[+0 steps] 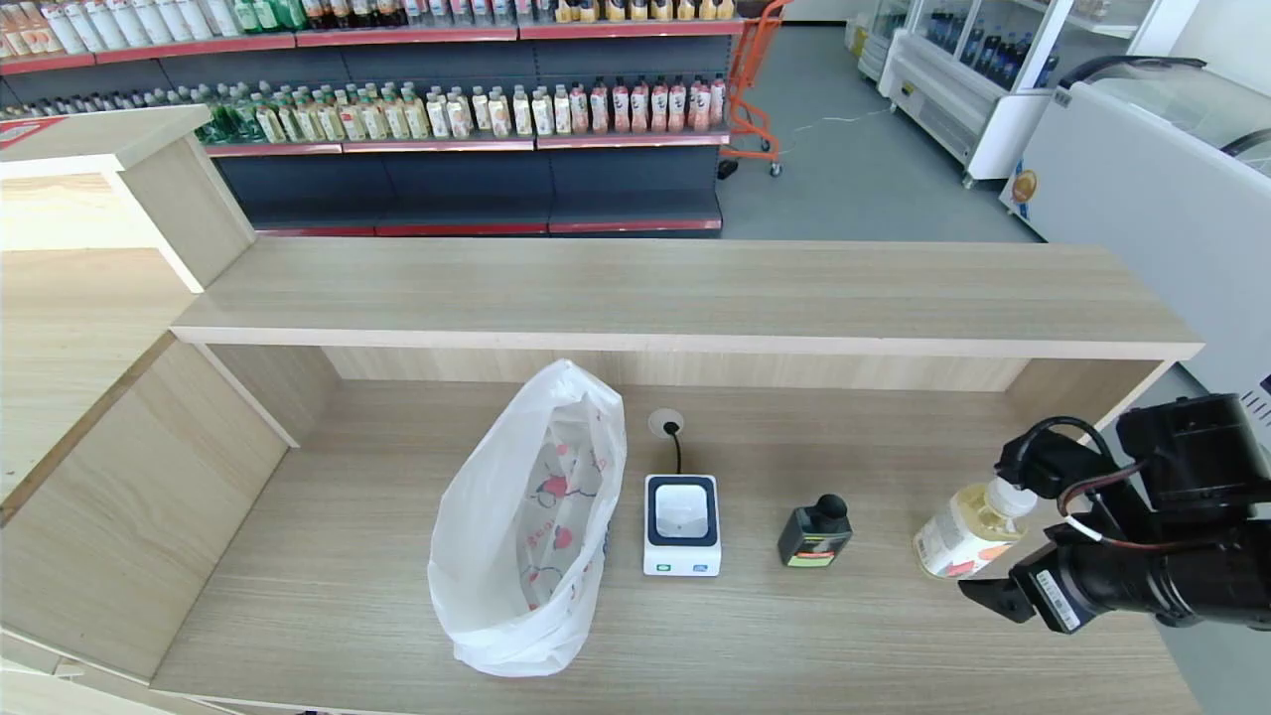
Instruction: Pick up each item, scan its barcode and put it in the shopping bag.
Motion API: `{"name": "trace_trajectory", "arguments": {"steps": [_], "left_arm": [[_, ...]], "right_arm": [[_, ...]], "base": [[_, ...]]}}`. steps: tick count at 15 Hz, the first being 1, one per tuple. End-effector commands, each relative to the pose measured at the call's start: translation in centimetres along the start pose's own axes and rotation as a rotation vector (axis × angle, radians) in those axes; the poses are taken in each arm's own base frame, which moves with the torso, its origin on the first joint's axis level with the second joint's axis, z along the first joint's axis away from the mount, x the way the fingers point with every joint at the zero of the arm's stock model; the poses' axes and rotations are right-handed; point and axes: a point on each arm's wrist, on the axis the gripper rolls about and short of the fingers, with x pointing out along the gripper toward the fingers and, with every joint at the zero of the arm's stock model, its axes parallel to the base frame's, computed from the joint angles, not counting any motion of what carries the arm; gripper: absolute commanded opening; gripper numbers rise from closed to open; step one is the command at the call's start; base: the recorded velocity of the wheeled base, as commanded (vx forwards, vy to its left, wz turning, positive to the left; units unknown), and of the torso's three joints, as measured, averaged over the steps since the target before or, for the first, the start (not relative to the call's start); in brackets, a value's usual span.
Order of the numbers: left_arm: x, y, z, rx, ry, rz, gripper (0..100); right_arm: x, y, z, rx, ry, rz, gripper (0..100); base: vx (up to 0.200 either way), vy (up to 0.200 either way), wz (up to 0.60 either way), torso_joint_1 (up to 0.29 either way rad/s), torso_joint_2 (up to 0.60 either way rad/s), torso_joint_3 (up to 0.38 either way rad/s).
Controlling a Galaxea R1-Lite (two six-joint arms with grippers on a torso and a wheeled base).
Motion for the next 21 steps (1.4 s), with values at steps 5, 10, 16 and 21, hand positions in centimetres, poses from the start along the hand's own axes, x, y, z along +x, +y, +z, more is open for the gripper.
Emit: {"name": "trace_trajectory", "arguments": {"steps": [5,10,16,21], "left_arm": [[0.0,0.0,0.0,0.000,0.001,0.000,100],[0.0,0.0,0.0,0.000,0.001,0.000,100],[0.0,0.0,0.0,0.000,-0.001,0.000,100],[0.0,0.0,0.0,0.000,-0.001,0.000,100]], "right_arm": [[7.0,1.5,0.0,-0.101,0.012,0.042,100],[10.7,4.0,1.3,-0.164,-0.089,0.138,100],[14.1,6.6,3.8,-0.215,-0.167,0.170,100],[15.7,7.4,4.5,-0.211,-0.189,0.179,100]], "base": [[0.000,0.000,0.00,0.000,0.00,0.000],[0.000,0.000,0.00,0.000,0.00,0.000],[0.000,0.000,0.00,0.000,0.00,0.000],[0.000,0.000,0.00,0.000,0.00,0.000]]}}
